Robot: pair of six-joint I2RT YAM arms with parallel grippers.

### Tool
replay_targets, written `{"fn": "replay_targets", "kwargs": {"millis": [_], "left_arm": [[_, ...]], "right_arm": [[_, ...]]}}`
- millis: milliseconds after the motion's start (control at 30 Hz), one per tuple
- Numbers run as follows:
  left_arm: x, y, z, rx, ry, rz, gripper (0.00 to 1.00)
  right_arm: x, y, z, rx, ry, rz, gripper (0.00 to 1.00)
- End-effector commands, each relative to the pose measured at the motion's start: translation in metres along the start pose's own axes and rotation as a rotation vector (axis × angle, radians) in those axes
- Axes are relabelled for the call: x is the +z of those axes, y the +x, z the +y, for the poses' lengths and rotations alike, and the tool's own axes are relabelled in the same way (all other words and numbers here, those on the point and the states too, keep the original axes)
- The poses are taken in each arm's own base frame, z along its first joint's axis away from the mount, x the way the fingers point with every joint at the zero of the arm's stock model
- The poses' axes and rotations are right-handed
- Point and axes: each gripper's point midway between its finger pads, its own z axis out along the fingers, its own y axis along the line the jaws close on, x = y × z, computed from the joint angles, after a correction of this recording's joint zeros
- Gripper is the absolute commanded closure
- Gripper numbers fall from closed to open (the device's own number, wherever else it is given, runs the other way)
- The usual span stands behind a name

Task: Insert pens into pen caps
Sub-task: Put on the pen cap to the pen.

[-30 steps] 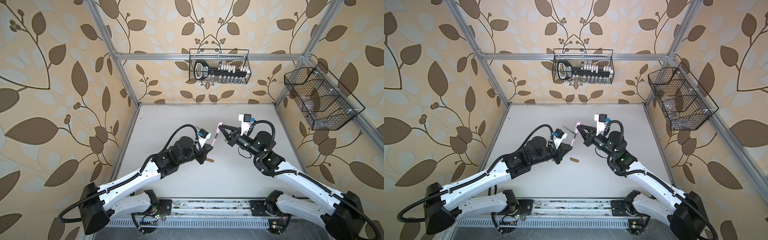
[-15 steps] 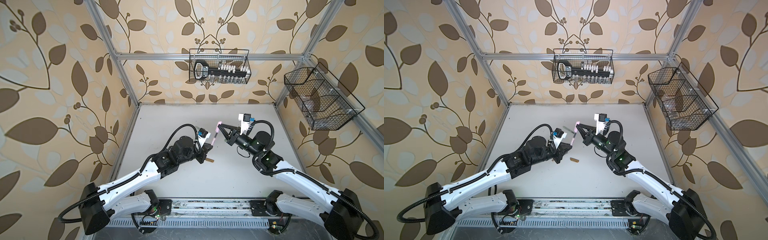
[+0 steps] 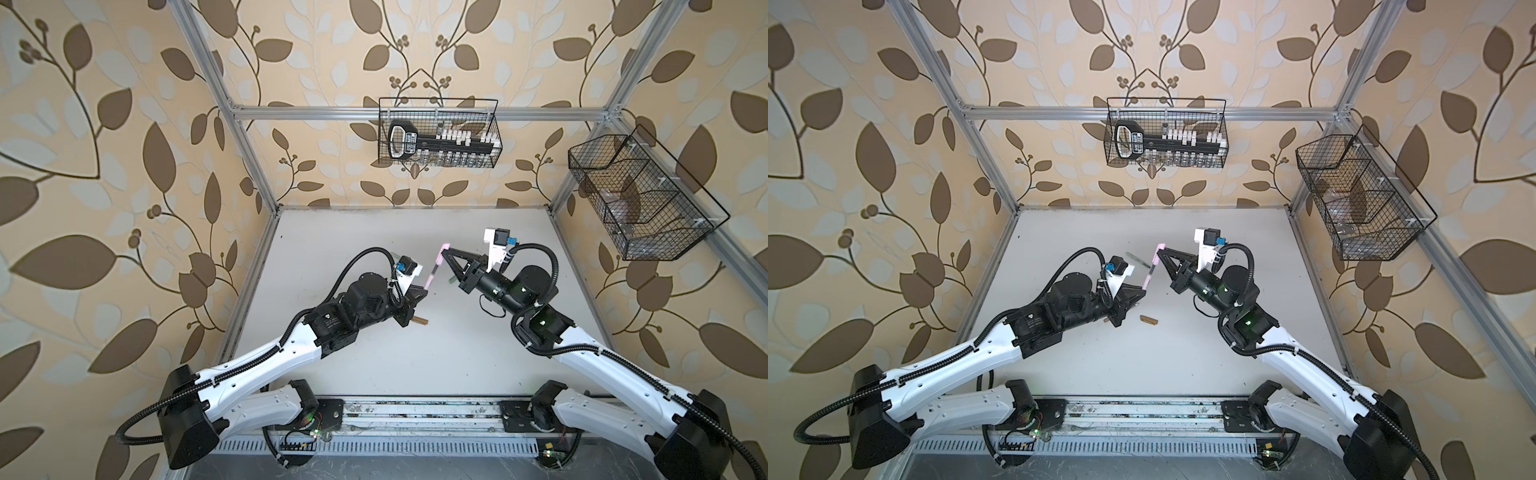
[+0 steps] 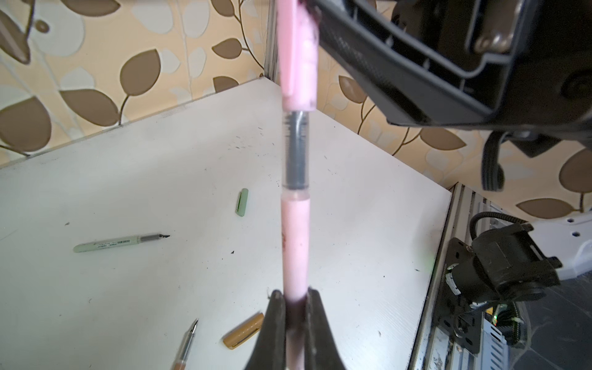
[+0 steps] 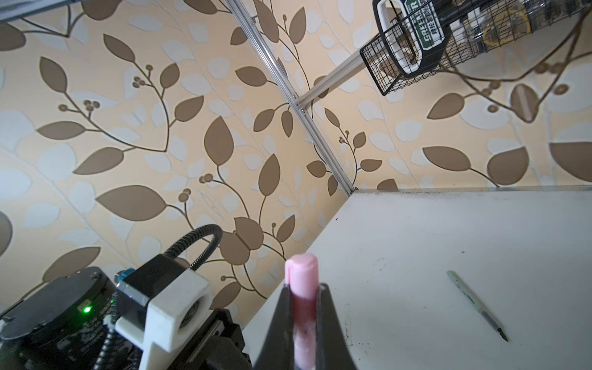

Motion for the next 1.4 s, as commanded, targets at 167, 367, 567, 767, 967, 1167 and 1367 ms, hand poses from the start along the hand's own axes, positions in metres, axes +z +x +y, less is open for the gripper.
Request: {"fn": "replay_targets", "kwargs": {"millis": [167, 367, 567, 767, 967, 1167, 1367], "left_arm": [[-0.008, -0.048, -0.007, 0.025, 0.014, -0.153, 0.97], [-0.008, -0.048, -0.009, 0.027, 0.026, -0.144, 0.98], [-0.009, -0.047, -0.012, 0.032, 0.037, -0.138, 0.98], [-0.011, -0.051, -0.009, 0.029, 0.019, -0.155, 0.98], [-0.019, -0.067, -0.010, 0.041, 0.014, -0.213, 0.97], [-0.023, -0.082, -0.013, 0.065, 0.018, -0.247, 0.97], [-0.024, -0.085, -0.017, 0.080, 0.035, -0.244, 0.96]], "right_arm": [[-0.002, 0.011, 0.005, 0.040, -0.042, -0.009, 0.94], [0.004, 0.018, 0.001, -0.012, -0.004, 0.036, 0.94], [0.005, 0.012, -0.001, -0.076, 0.042, 0.044, 0.94], [0.006, 0.007, 0.005, -0.068, 0.020, 0.031, 0.94], [0.005, 0.019, 0.001, -0.057, 0.024, 0.054, 0.92], [0.004, 0.028, 0.002, -0.079, 0.025, 0.091, 0.82], [0.001, 0.026, 0.009, -0.101, 0.007, 0.129, 0.59]]}}
